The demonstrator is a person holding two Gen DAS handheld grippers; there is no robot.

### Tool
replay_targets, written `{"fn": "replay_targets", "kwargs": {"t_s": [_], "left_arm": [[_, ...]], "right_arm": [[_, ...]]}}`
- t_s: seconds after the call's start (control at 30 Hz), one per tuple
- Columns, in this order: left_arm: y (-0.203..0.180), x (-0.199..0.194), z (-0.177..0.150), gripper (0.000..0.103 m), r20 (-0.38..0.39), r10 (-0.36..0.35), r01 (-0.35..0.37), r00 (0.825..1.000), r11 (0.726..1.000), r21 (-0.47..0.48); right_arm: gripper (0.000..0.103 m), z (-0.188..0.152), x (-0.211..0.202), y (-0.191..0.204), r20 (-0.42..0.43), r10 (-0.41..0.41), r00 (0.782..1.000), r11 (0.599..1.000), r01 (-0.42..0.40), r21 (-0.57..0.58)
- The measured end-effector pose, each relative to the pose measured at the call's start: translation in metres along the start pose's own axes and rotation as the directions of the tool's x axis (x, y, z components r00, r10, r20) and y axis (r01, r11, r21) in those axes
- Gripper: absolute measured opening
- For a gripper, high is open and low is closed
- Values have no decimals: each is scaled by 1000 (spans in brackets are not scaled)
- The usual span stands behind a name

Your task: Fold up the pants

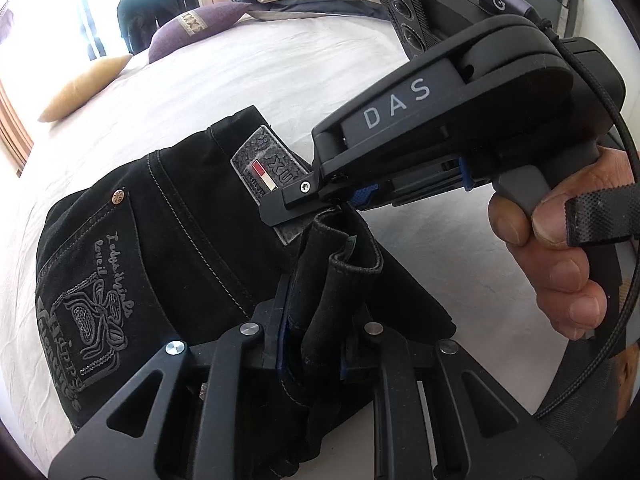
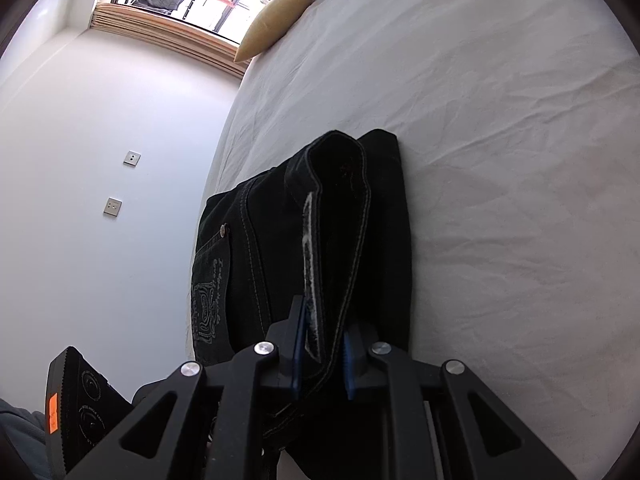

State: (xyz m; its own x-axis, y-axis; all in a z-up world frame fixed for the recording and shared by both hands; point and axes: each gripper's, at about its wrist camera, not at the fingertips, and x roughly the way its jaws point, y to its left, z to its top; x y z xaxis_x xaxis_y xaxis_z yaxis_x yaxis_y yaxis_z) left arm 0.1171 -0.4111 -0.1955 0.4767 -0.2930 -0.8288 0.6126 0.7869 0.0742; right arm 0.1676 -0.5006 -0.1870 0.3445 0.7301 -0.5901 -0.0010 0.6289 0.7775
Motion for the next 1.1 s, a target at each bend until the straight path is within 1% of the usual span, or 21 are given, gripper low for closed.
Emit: {"fn": "replay_targets", "kwargs": {"t_s": [0.07, 0.1, 0.13, 0.2, 0.23, 0.3, 0.37, 0.4, 0.5, 0.53, 0.57, 0.6, 0.67, 0.7, 0.73, 0.77, 0.8, 0.87, 0.93, 1.03, 1.1], "left_arm": [[-6, 4, -6, 25, 0, -15, 15, 1000, 1000, 1], [-7, 4, -8, 32, -3, -26, 26, 1000, 1000, -4], [-7, 2, -9, 42, -6, -53, 53, 999, 999, -12], [1, -9, -11, 52, -6, -131, 131, 991, 990, -46], [4, -19, -13, 56, 3, -152, 152, 988, 986, -63], [13, -45, -17, 62, 44, -171, 174, 984, 981, -88], [27, -73, -23, 70, 113, -194, 207, 974, 970, -123], [36, -85, -26, 72, 140, -190, 210, 972, 967, -142], [68, -103, -33, 72, 206, -165, 209, 965, 954, -214], [79, -104, -36, 72, 211, -154, 203, 965, 950, -238], [89, -102, -39, 72, 210, -145, 198, 967, 944, -262], [105, -97, -35, 72, 200, -143, 199, 969, 935, -292], [131, -94, -42, 72, 188, -152, 211, 970, 912, -352], [139, -93, -45, 72, 189, -159, 221, 969, 900, -376], [148, -90, -47, 72, 185, -158, 221, 970, 892, -394], [159, -90, -46, 72, 184, -153, 217, 971, 888, -406], [167, -90, -45, 72, 192, -152, 220, 970, 884, -413], [189, -96, -39, 72, 212, -140, 219, 967, 883, -415], [210, -89, -29, 72, 226, -133, 218, 965, 885, -412], [241, -63, -8, 72, 236, -237, 317, 942, 857, -406], [259, -36, -4, 72, 225, -320, 389, 920, 813, -433]], "right_arm": [[18, -4, 3, -5, -4, 7, 1000, 1000, -7, 13], [19, -5, 4, -8, -9, 19, 1000, 1000, -19, 24], [19, -5, 5, -11, -9, 30, 999, 999, -30, 41], [25, -6, 1, -16, 1, 53, 999, 995, -53, 81], [27, -7, -4, -15, 14, 44, 999, 995, -45, 84], [34, -6, -20, -10, 48, -2, 999, 998, -1, 69], [43, -4, -39, -2, 90, -40, 995, 997, 35, 63], [43, -2, -48, 4, 112, -27, 993, 998, 21, 55], [42, 3, -55, 38, 139, 131, 982, 991, -127, -37], [43, 3, -50, 51, 122, 183, 976, 982, -174, -76], [42, 3, -42, 62, 93, 208, 974, 974, -198, -106], [45, 1, -31, 68, 60, 208, 976, 972, -200, -121], [49, -7, -5, 63, -16, 177, 984, 979, -178, -97], [51, -14, 9, 53, -59, 145, 988, 987, -148, -63], [52, -23, 21, 41, -104, 89, 991, 995, -93, -30], [46, -32, 27, 31, -114, 72, 991, 997, -75, -19], [35, -38, 22, 25, -81, 87, 993, 996, -89, -19], [34, -42, 10, 14, -32, 132, 991, 991, -131, 26], [33, -42, 8, 9, -24, 146, 989, 988, -144, 48], [32, -37, 13, 13, -38, 137, 990, 990, -135, 43], [32, -35, 15, 12, -44, 135, 990, 990, -132, 48]]}}
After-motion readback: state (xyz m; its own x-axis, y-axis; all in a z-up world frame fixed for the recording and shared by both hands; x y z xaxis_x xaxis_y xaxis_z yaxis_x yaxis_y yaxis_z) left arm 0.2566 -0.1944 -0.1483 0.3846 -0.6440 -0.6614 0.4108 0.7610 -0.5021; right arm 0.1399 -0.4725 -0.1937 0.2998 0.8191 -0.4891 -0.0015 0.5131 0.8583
